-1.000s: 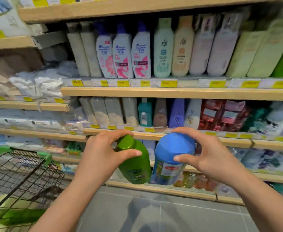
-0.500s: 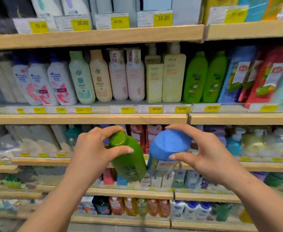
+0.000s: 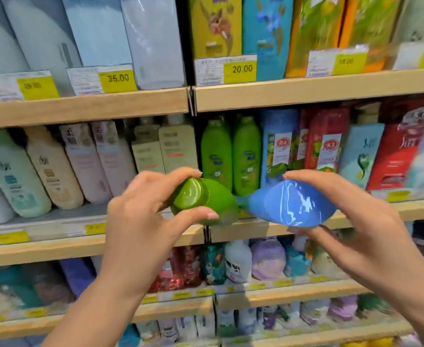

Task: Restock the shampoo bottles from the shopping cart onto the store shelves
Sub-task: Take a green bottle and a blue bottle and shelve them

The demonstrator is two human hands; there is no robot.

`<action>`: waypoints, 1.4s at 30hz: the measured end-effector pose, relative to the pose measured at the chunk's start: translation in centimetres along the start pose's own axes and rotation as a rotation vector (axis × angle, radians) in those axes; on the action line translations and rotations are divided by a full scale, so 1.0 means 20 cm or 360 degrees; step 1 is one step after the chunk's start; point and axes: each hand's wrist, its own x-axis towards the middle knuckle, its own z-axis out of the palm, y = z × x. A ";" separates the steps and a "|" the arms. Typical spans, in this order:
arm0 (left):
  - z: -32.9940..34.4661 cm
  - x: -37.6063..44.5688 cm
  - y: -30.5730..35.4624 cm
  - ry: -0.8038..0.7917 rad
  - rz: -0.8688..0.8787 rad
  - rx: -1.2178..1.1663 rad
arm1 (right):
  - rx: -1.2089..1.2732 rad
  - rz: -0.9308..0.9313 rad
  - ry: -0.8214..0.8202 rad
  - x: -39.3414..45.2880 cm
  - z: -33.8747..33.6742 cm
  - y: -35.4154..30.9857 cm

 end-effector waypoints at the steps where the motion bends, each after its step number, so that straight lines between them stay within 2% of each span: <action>1: 0.02 0.04 0.00 0.0018 0.0037 -0.0033 | -0.0012 -0.0011 0.0031 0.02 -0.01 0.04; 8: 0.28 0.26 -0.08 0.0028 0.0136 -0.0239 | -0.0109 0.0013 0.0088 0.16 -0.06 0.24; 12: 0.40 0.34 -0.13 -0.0060 0.0182 -0.0285 | -0.0127 0.0045 0.0052 0.19 -0.06 0.34; 22: 0.55 0.48 -0.18 -0.0179 -0.0077 -0.0201 | 0.0059 0.0361 -0.0150 0.29 -0.08 0.59; 30: 0.66 0.56 -0.09 -0.0288 -0.0372 -0.0086 | 0.0329 0.0469 -0.0322 0.40 -0.14 0.77; 33: 0.71 0.57 -0.08 -0.0276 -0.0459 -0.0102 | 0.0280 0.0427 -0.0359 0.45 -0.14 0.81; 35: 0.73 0.59 -0.07 -0.0292 -0.0512 -0.0096 | 0.0180 0.0300 -0.0345 0.46 -0.12 0.83; 38: 0.77 0.61 -0.08 -0.0272 -0.0571 -0.0113 | 0.0075 0.0164 -0.0207 0.47 -0.08 0.87; 42: 0.83 0.60 -0.10 -0.0241 -0.0679 -0.0386 | -0.0250 0.0025 -0.0001 0.47 -0.01 0.94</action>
